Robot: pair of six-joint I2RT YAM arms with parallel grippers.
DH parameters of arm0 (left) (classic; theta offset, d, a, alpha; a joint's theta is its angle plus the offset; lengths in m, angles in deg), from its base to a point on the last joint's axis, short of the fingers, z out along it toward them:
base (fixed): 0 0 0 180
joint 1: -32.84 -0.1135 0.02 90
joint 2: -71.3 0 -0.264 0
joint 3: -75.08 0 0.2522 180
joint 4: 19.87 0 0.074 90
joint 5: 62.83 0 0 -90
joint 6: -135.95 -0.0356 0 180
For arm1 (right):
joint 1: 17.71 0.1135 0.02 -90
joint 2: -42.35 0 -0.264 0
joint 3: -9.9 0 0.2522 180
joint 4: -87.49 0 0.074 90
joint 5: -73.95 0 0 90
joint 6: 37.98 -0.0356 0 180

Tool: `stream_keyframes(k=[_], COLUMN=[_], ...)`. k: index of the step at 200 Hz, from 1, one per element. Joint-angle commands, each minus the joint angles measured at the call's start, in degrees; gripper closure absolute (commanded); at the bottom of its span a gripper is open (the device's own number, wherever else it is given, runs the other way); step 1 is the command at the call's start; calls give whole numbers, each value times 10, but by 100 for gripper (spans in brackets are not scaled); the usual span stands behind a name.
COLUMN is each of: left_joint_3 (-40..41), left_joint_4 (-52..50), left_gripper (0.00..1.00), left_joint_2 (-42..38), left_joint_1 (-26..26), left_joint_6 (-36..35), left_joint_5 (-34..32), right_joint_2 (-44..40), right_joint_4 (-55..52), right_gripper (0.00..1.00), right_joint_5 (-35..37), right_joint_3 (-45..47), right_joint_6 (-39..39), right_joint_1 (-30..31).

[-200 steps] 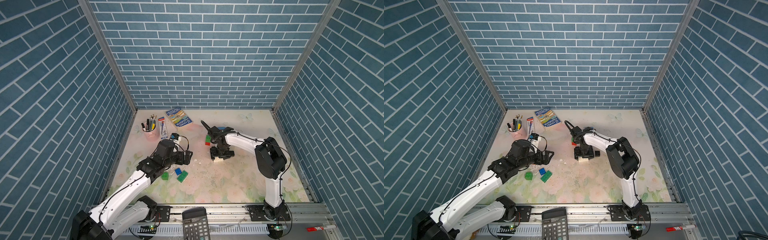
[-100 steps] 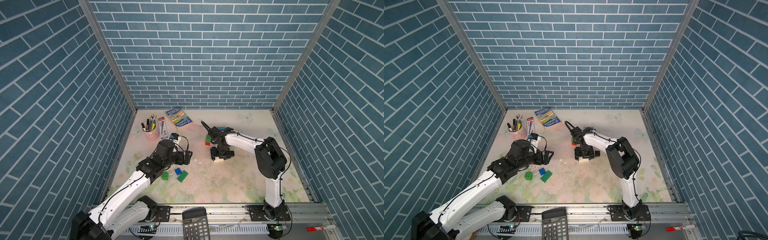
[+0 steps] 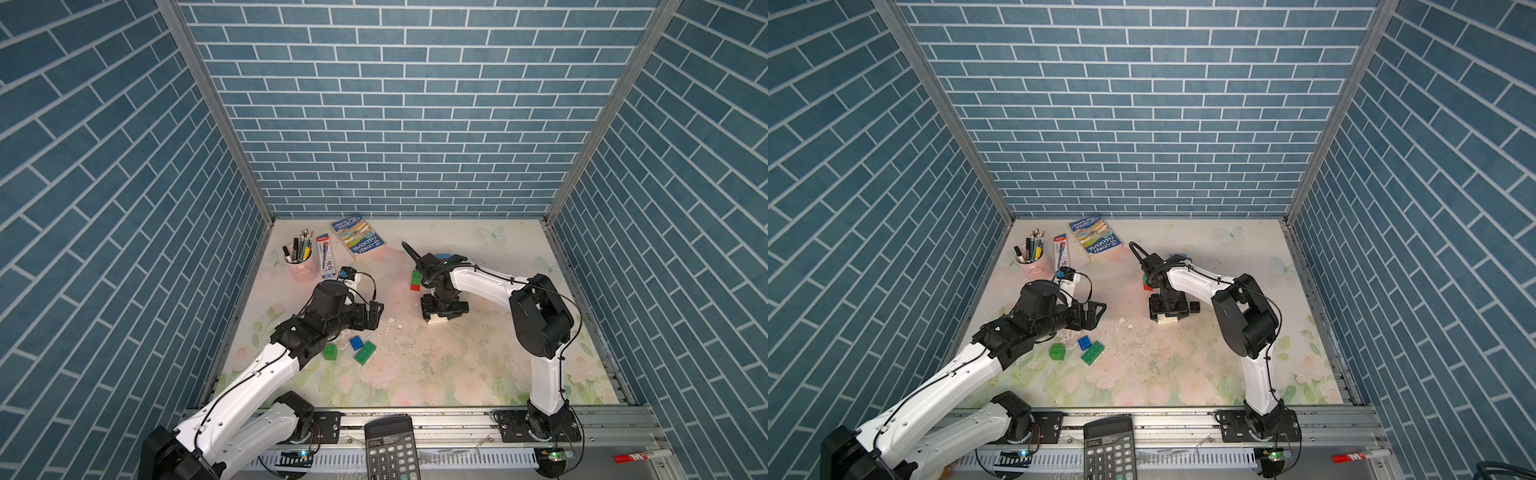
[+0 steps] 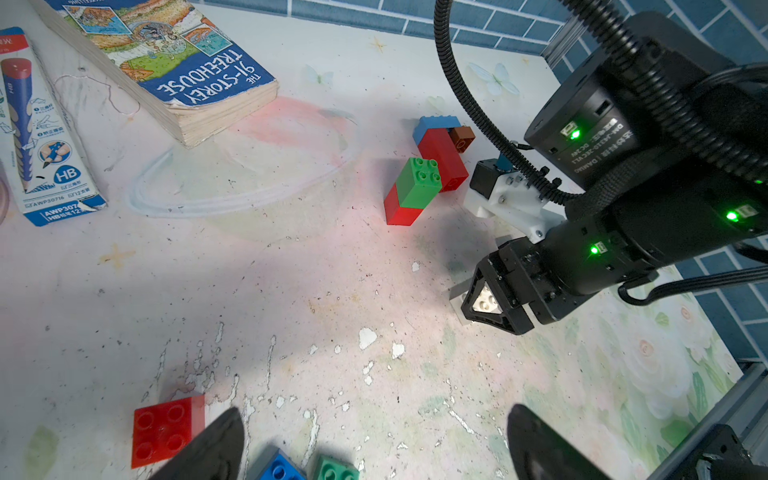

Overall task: Assemble the letter r with lego
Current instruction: Adjust the lego brick at the center of the board.

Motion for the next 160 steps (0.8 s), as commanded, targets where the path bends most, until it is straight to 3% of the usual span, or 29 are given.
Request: stream_keyframes(k=[1,66,80,90,108,160], left_joint_3=[6,6,6,6,6,6], left_joint_4=[-10,-9,-10,-10,-11,-14], left_gripper=[0,0,0,0,0,0], left_joint_2=[-4,1,0,0,0,-1], left_joint_1=[-3,-3,-3,-3,-3,-3], left_joint_6=[2,2,1,0,0,-1], left_joint_5=[-6,-6,-7,-7,-7,-11], right_joint_2=[8,15,17,20,21,23], right_joint_4=[-10,-9,-10,-10,-11,-15], right_gripper=[27,34,40,39,28,30], right_joint_5=[1,-1,-2,-4,-2,3], right_joint_3=[6,6,5,4,2,-4], right_joint_6=[8,9,10,10,11,10], right_joint_1=[-2,-2,-2,-2,-2,-2])
